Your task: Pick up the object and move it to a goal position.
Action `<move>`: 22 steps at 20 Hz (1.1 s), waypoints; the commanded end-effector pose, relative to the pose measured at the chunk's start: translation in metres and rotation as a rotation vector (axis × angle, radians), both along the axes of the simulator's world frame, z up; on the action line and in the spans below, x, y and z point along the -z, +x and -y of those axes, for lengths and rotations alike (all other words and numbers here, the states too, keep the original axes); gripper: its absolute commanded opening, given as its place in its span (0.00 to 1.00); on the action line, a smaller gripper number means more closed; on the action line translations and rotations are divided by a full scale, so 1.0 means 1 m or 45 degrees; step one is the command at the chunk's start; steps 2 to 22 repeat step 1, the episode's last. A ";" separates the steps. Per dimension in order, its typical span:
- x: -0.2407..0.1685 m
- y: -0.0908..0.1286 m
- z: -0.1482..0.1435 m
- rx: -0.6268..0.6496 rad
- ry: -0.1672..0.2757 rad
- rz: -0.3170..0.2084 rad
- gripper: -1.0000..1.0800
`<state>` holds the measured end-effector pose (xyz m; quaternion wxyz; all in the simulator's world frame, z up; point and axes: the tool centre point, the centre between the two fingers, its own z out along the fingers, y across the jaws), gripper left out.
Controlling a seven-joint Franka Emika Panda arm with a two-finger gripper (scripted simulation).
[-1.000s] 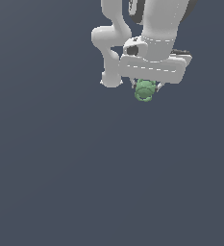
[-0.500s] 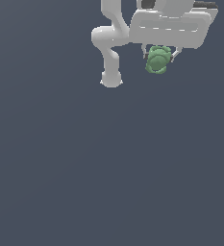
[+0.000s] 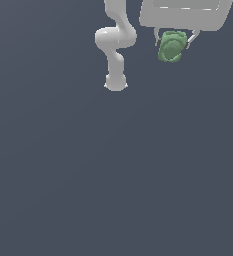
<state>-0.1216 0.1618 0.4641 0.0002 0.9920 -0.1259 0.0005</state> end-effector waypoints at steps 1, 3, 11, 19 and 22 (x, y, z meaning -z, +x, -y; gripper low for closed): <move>-0.002 -0.001 -0.001 0.001 0.000 -0.001 0.00; -0.002 -0.001 -0.001 0.001 0.000 -0.001 0.00; -0.002 -0.001 -0.001 0.001 0.000 -0.001 0.00; -0.002 -0.001 -0.001 0.001 0.000 -0.001 0.00; -0.002 -0.001 -0.001 0.001 0.000 -0.001 0.00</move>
